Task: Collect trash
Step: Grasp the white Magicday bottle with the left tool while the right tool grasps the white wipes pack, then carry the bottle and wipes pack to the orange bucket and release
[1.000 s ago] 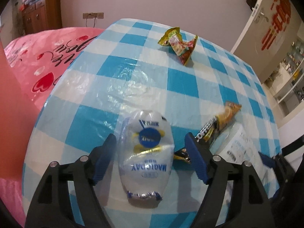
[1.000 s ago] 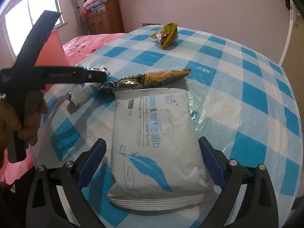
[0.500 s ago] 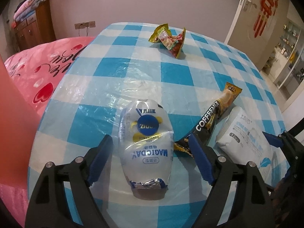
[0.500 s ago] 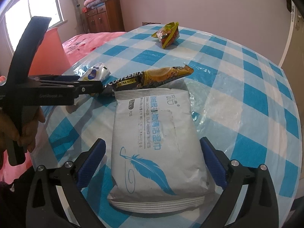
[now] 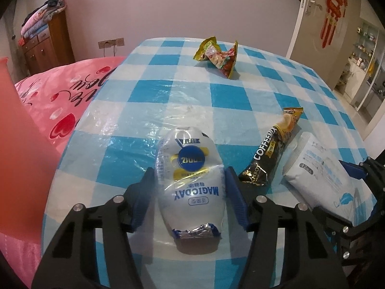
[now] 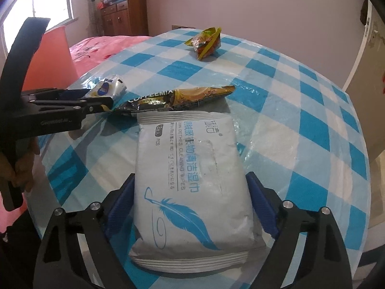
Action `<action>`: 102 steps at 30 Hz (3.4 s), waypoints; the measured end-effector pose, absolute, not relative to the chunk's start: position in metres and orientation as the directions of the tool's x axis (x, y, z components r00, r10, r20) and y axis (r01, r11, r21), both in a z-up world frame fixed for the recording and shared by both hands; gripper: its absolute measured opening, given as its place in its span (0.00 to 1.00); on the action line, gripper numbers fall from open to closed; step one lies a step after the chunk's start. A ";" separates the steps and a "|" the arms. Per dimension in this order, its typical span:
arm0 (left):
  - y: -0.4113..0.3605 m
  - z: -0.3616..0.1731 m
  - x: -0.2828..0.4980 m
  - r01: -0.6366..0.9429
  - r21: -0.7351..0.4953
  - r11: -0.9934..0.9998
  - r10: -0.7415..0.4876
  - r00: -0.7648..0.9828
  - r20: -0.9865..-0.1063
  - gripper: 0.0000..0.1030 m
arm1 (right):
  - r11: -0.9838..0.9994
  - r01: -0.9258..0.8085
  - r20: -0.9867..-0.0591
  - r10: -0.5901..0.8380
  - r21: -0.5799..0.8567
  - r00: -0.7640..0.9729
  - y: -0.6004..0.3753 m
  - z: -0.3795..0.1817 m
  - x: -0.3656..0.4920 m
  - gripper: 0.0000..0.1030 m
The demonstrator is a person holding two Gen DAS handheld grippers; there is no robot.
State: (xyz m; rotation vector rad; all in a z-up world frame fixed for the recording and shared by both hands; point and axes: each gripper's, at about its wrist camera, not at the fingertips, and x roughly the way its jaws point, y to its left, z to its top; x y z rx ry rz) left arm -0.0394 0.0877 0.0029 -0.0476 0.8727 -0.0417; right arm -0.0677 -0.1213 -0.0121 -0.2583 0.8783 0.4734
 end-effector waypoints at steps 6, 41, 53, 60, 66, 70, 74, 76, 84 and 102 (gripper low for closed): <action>0.097 0.004 -0.044 0.028 -0.111 0.993 -0.103 0.645 -0.757 0.58 | 0.867 -0.497 -0.782 0.288 -0.031 0.552 -0.121 -0.011 -0.071 0.78; 0.138 0.064 -0.098 0.137 -0.171 0.976 -0.215 0.756 -0.619 0.58 | 0.922 -0.320 -0.739 0.368 0.215 0.564 -0.119 0.049 -0.081 0.74; 0.180 0.123 -0.114 0.057 -0.152 0.987 -0.129 0.846 -0.517 0.58 | 0.830 -0.436 -0.659 0.548 0.349 0.515 -0.061 0.108 -0.069 0.74; 0.236 0.158 -0.135 -0.091 -0.133 0.987 0.020 0.887 -0.462 0.58 | 0.733 -0.556 -0.616 0.658 0.392 0.434 0.005 0.146 -0.059 0.74; 0.284 0.163 -0.144 -0.229 -0.137 0.964 0.141 0.874 -0.465 0.58 | 0.616 -0.666 -0.575 0.749 0.420 0.330 0.077 0.177 -0.053 0.75; 0.312 0.155 -0.147 -0.299 -0.149 0.943 0.192 0.851 -0.490 0.58 | 0.550 -0.714 -0.557 0.786 0.433 0.267 0.123 0.190 -0.049 0.75; 0.326 0.146 -0.148 -0.333 -0.155 0.930 0.213 0.833 -0.511 0.58 | 0.510 -0.741 -0.555 0.801 0.437 0.224 0.160 0.195 -0.046 0.75; 0.333 0.142 -0.148 -0.347 -0.169 0.923 0.216 0.827 -0.519 0.58 | 0.492 -0.747 -0.555 0.807 0.446 0.200 0.176 0.195 -0.043 0.75; 0.350 0.128 -0.147 -0.403 -0.176 0.898 0.249 0.797 -0.550 0.73 | 0.469 -0.718 -0.536 0.829 0.515 0.157 0.202 0.180 -0.026 0.87; 0.333 0.134 -0.157 -0.410 -0.170 0.896 0.267 0.803 -0.534 0.85 | 0.681 -0.628 -0.547 0.710 0.376 0.443 0.104 0.150 -0.041 0.89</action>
